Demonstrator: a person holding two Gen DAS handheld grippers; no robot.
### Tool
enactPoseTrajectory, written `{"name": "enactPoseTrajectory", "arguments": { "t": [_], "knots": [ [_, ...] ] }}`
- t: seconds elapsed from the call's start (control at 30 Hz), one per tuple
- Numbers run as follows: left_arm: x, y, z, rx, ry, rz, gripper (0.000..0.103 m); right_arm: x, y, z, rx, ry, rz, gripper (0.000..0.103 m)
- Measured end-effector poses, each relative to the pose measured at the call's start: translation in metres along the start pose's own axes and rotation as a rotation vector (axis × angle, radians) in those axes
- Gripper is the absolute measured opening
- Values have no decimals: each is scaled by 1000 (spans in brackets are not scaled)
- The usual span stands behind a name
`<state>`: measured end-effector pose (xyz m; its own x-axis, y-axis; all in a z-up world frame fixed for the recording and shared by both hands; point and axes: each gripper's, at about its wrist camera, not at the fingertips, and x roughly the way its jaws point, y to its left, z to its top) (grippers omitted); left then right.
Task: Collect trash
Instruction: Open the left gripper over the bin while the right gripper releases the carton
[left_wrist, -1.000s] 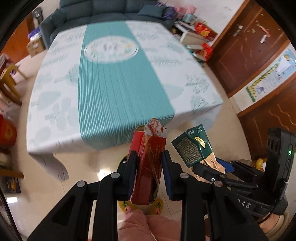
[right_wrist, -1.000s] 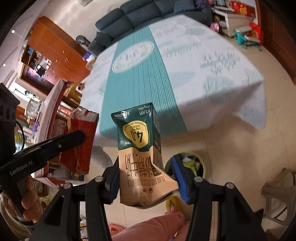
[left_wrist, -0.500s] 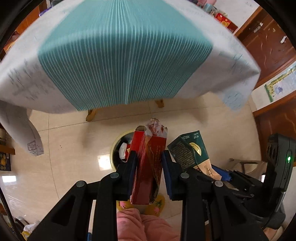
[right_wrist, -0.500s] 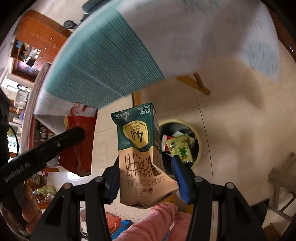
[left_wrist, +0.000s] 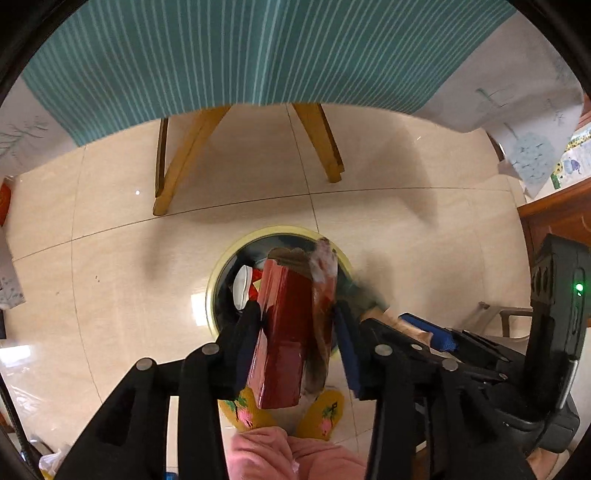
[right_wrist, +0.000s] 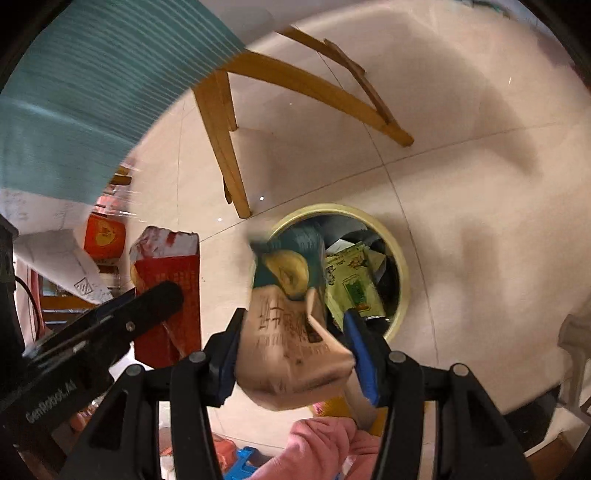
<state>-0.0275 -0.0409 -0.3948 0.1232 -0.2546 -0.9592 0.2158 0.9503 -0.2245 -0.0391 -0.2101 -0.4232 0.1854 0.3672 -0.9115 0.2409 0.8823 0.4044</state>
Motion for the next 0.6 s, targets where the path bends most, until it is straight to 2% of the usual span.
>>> {"name": "enactPoseTrajectory", "arguments": {
  "t": [0.03,0.1,0.17,0.3,0.6],
  "knots": [
    [3,1,1,4,-1,4,48,8,-2,1,8,5,-1,53],
    [10,3,4,14,-6,25,71,21,-5,-1,13,16,-1,53],
    [15,5,6,16,-7,38,82,30,-7,2,14,31,3,55],
    [27,12,8,24,7,76,92,41,-8,3,12,34,8,66],
    [14,23,7,15,-24,118,100,34,-4,5,-20,-26,-37,68]
  ]
}}
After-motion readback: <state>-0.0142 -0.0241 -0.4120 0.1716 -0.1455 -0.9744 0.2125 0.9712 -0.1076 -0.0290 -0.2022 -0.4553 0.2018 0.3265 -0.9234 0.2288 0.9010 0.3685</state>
